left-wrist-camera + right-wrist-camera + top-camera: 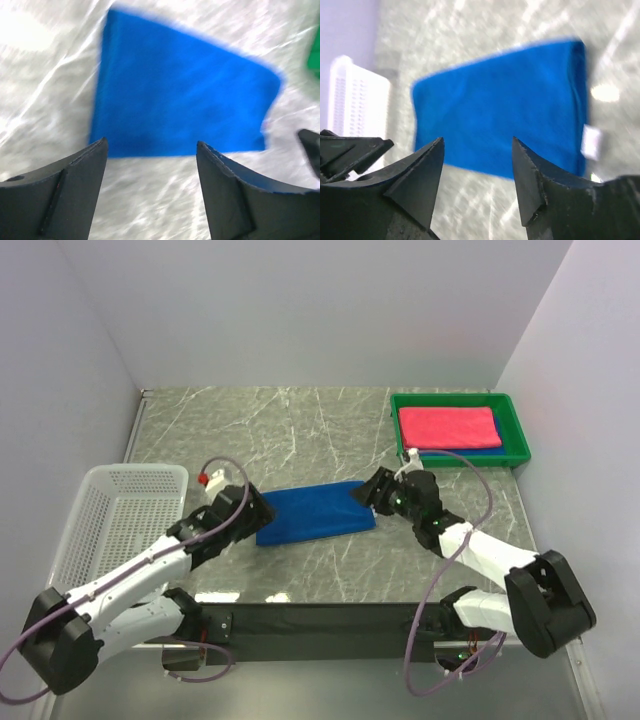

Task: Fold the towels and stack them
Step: Fold the towel, then smooth out wrinkles on the folded towel

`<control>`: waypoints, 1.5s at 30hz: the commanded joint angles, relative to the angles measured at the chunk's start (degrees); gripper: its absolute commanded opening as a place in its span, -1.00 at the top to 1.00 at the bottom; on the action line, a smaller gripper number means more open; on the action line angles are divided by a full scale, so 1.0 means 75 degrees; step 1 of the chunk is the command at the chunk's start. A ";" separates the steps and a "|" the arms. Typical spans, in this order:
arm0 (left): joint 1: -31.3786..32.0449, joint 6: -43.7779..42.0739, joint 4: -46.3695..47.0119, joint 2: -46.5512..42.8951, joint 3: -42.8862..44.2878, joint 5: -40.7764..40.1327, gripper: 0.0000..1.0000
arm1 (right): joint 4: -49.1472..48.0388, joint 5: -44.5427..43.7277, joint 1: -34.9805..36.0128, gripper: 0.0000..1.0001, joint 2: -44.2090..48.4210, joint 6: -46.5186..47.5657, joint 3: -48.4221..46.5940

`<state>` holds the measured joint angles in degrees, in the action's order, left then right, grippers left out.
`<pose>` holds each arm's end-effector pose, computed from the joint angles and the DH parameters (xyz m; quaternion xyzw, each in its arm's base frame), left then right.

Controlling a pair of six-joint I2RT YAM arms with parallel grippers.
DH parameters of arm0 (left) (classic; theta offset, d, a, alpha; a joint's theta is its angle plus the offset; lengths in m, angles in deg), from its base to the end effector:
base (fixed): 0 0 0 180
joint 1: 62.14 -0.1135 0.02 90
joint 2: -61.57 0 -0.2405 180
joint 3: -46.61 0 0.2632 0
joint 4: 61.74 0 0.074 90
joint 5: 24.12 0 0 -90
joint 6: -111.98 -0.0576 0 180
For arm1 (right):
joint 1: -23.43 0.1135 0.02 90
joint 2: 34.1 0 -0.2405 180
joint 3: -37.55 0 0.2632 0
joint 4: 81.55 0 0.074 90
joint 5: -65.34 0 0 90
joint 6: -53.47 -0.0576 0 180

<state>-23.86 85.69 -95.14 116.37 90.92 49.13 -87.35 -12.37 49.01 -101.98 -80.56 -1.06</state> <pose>0.1934 -0.1315 0.1726 -0.2560 0.8754 -0.2167 0.3480 0.2459 0.1313 0.1557 0.0753 0.8300 0.3848 0.3967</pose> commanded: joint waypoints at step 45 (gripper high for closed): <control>0.1234 -0.2010 0.1959 0.3167 0.2058 0.0911 -0.07 | -0.0224 0.0693 -0.0880 0.17 -0.1239 0.1063 -0.0933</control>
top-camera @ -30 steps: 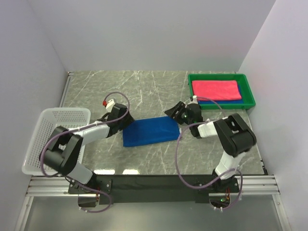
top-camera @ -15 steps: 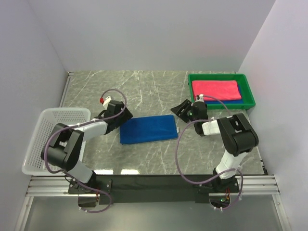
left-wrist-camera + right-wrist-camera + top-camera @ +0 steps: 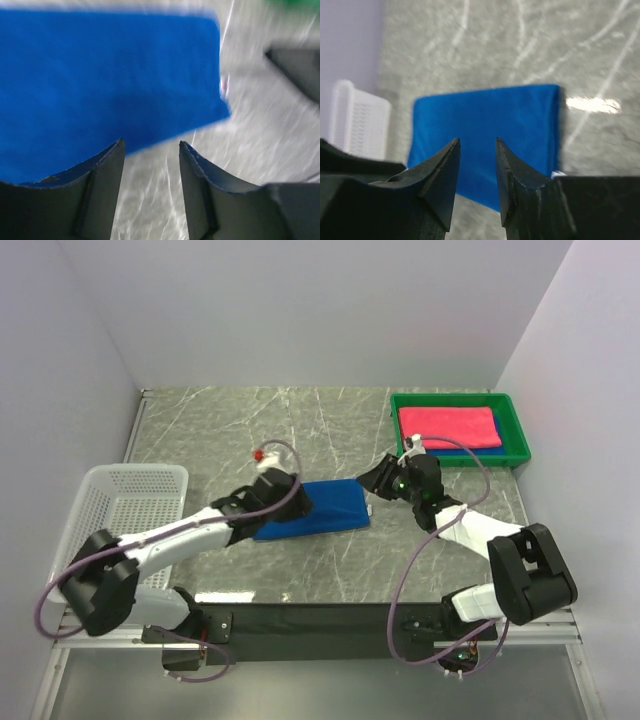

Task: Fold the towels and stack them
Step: Smooth out wrinkles on the folded towel

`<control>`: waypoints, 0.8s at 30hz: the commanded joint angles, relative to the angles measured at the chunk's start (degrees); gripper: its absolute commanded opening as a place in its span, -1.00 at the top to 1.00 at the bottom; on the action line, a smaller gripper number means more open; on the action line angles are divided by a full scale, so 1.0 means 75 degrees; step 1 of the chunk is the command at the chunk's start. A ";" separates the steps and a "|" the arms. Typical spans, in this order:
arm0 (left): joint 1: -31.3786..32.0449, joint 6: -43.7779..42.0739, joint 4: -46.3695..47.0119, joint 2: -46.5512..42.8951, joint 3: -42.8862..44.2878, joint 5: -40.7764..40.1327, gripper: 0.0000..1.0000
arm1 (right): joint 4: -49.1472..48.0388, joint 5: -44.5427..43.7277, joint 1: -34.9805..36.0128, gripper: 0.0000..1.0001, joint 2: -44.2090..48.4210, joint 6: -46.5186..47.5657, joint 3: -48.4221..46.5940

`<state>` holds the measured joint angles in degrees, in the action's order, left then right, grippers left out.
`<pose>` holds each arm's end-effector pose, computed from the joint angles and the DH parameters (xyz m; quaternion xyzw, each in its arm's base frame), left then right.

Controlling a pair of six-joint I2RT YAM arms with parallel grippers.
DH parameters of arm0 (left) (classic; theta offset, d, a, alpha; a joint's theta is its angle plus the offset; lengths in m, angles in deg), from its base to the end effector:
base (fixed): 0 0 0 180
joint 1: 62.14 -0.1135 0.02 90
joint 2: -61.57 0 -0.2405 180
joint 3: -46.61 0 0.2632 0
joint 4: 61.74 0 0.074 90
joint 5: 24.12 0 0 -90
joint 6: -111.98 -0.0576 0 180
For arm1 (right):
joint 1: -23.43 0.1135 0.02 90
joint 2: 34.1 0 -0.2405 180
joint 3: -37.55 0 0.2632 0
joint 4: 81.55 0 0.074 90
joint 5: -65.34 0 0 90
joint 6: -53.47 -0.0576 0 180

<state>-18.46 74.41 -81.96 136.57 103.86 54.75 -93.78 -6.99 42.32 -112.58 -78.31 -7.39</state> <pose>0.2328 -0.2070 0.1853 -0.1106 0.8886 -0.2664 0.3566 0.2890 0.1174 0.1569 0.0770 0.8168 0.3910 0.4171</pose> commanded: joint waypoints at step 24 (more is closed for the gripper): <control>0.1945 -0.2162 0.0881 0.3874 0.1741 0.0149 0.45 | 0.0599 0.1031 -0.0175 0.25 -0.3774 0.0708 -0.2772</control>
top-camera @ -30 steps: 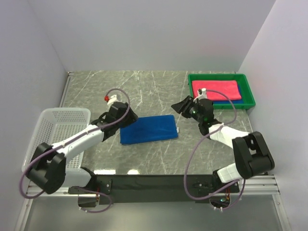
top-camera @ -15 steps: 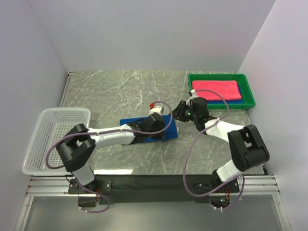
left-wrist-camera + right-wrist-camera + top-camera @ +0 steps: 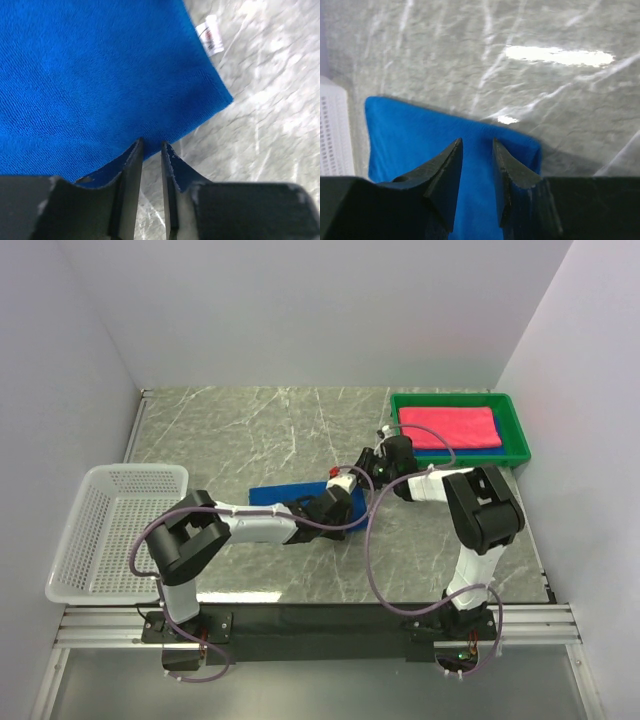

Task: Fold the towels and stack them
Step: Smooth out wrinkles on the folded towel

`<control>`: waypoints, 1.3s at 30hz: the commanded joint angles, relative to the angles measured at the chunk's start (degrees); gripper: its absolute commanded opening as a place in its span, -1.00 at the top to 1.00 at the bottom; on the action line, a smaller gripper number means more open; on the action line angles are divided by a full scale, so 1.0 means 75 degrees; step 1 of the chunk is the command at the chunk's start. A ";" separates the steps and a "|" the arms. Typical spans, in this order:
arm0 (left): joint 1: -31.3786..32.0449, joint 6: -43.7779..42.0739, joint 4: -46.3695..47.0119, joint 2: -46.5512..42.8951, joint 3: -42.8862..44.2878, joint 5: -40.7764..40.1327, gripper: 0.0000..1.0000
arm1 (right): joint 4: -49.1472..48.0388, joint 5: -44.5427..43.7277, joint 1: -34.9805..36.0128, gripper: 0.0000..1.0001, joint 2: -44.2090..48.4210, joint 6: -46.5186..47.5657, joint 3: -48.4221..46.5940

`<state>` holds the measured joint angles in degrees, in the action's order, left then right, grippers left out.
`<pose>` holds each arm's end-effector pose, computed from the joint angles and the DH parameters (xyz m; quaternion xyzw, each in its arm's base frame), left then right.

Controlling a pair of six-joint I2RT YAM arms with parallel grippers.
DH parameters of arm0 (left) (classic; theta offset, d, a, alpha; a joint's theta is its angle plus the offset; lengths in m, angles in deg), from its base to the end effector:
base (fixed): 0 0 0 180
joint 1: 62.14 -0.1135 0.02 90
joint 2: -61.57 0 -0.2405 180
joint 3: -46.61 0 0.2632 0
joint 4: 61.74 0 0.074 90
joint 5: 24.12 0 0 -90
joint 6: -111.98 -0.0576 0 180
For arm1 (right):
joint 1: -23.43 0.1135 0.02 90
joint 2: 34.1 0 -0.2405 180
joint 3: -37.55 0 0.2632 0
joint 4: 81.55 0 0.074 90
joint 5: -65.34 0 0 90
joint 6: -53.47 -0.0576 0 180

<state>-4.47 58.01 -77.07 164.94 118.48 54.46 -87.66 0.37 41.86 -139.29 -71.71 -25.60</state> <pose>0.2178 -0.3228 0.1148 0.1377 0.9157 -0.2038 0.3178 0.3534 0.1435 0.0953 0.0292 0.8746 0.3724 0.3090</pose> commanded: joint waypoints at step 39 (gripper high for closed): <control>-0.1981 0.2895 -0.1823 -0.4606 -0.3173 -0.0811 0.28 | -0.0592 0.0212 0.0014 0.23 0.3702 -0.1040 0.3440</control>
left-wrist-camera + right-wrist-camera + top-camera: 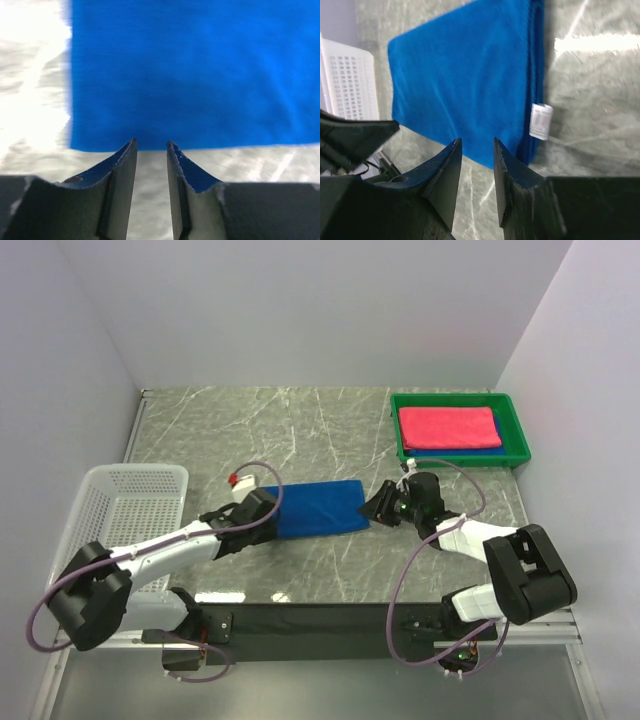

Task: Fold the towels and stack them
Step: Smooth out wrinkles on the folded towel

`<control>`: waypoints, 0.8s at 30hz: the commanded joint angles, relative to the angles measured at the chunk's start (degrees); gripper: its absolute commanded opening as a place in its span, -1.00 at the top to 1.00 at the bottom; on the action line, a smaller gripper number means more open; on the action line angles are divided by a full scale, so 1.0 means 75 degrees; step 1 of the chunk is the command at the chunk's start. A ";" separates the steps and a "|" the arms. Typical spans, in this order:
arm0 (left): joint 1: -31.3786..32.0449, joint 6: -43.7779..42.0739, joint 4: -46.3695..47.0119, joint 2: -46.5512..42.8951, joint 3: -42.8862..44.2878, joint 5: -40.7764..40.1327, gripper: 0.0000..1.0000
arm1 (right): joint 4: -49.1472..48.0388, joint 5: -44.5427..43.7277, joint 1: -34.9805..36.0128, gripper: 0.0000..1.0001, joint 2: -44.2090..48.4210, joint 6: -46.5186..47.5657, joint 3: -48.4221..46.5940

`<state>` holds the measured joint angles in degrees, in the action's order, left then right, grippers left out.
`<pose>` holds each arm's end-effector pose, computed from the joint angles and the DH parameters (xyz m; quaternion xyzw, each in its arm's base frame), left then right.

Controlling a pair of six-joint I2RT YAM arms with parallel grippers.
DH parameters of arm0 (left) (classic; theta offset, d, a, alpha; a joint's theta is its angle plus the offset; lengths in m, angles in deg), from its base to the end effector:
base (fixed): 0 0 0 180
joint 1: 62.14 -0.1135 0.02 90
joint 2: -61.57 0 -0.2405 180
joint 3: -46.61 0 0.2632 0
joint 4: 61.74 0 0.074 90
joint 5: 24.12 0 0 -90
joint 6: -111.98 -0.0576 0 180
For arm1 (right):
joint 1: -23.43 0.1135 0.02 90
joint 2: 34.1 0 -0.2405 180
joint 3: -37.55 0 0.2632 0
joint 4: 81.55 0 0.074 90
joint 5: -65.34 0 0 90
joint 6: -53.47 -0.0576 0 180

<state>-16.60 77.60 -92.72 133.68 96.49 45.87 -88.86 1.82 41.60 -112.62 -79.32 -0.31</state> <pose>0.2007 -0.1764 0.1402 -0.1367 0.9260 -0.1354 0.3247 0.2549 0.1107 0.1087 0.0765 0.8603 0.4080 0.2958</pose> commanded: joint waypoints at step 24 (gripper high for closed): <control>-0.2181 0.1361 0.0557 -0.1025 -0.2009 0.0733 0.38 | -0.0970 0.0114 0.0179 0.37 -0.0967 -0.0260 0.0607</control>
<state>-31.62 84.09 -88.56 128.11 85.02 49.85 -92.66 2.84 42.91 -117.82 -80.00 2.25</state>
